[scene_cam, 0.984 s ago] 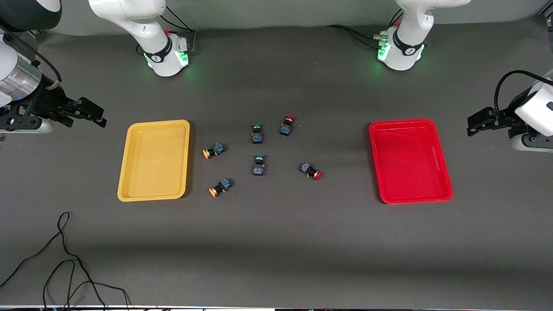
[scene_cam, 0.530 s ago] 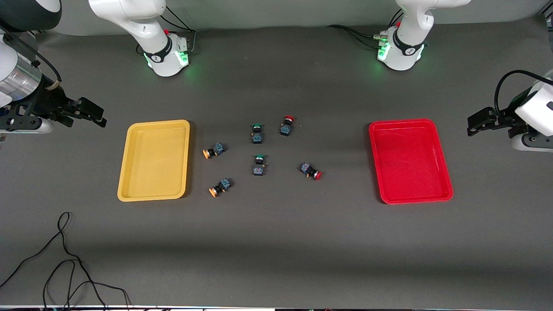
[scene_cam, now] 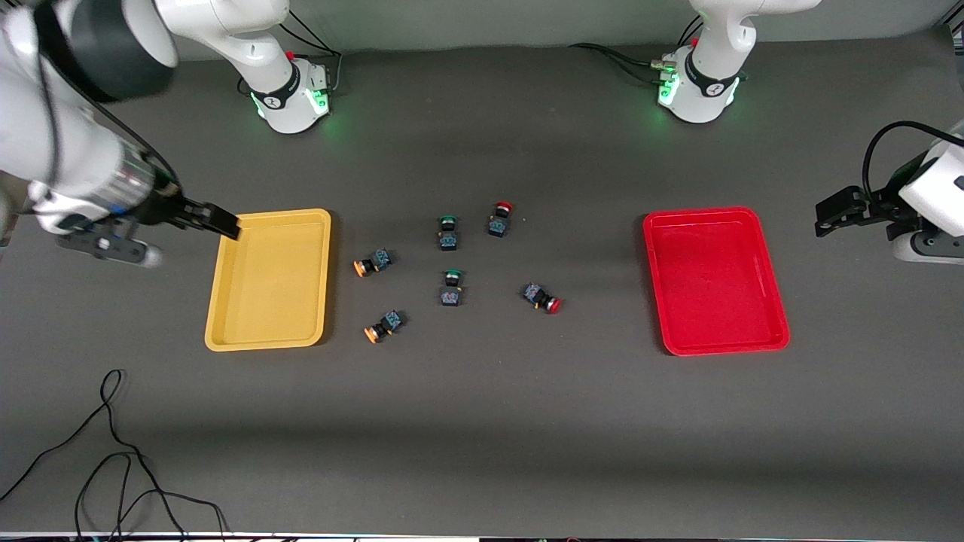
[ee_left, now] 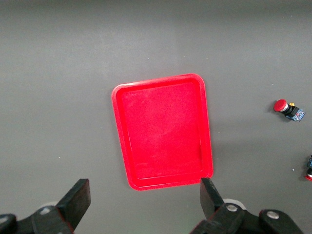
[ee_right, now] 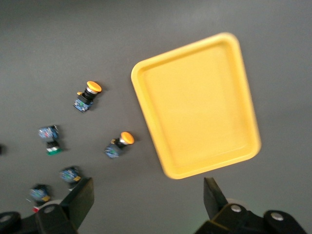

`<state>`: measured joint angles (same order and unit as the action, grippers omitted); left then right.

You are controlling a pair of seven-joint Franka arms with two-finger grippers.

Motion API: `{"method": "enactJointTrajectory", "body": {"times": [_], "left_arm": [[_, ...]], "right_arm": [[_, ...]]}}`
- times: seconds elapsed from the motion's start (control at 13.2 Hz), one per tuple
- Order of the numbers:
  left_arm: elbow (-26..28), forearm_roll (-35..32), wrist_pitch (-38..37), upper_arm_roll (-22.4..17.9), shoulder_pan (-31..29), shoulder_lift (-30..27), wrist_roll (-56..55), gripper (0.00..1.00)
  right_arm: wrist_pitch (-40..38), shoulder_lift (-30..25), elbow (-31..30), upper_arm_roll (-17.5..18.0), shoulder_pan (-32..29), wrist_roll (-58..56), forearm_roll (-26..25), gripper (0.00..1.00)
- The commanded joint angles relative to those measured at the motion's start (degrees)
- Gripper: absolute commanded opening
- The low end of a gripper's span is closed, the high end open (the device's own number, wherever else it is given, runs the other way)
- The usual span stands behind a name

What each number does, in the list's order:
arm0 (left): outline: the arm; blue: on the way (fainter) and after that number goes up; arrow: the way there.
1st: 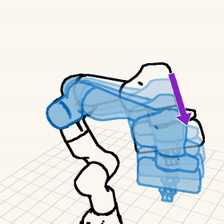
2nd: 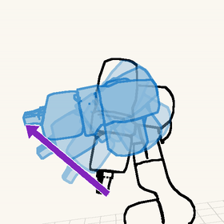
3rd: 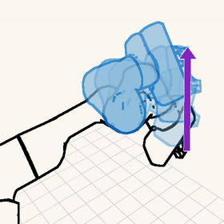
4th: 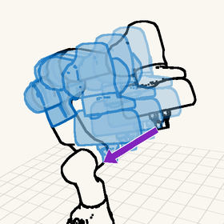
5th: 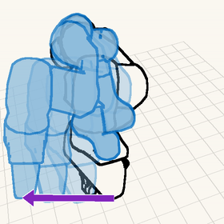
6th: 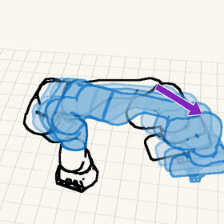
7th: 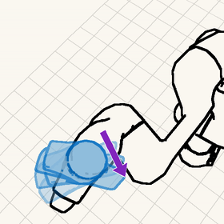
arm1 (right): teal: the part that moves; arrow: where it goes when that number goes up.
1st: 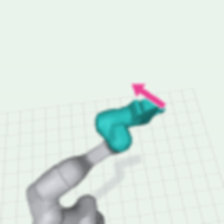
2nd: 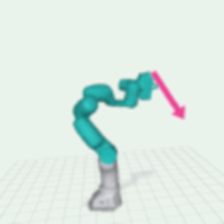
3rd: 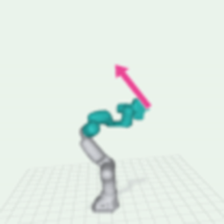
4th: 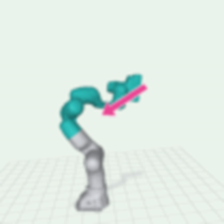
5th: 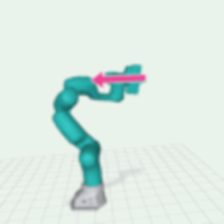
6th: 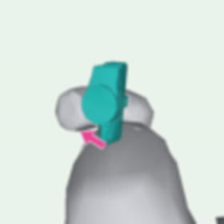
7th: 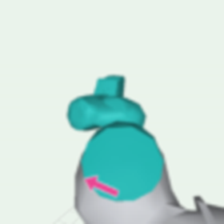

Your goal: Place red and yellow buttons in trays

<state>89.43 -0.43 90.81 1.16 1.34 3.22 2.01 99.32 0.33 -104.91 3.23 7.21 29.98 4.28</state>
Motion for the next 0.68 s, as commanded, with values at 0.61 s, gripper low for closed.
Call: {"method": "enactJointTrajectory", "body": {"times": [0.61], "left_arm": [[1.0, 4.5, -5.6, 5.8, 1.1, -3.1, -3.1, 1.00]], "right_arm": [[31.2, 14.7, -18.2, 0.1, 11.7, 35.3, 2.3, 1.00]]}}
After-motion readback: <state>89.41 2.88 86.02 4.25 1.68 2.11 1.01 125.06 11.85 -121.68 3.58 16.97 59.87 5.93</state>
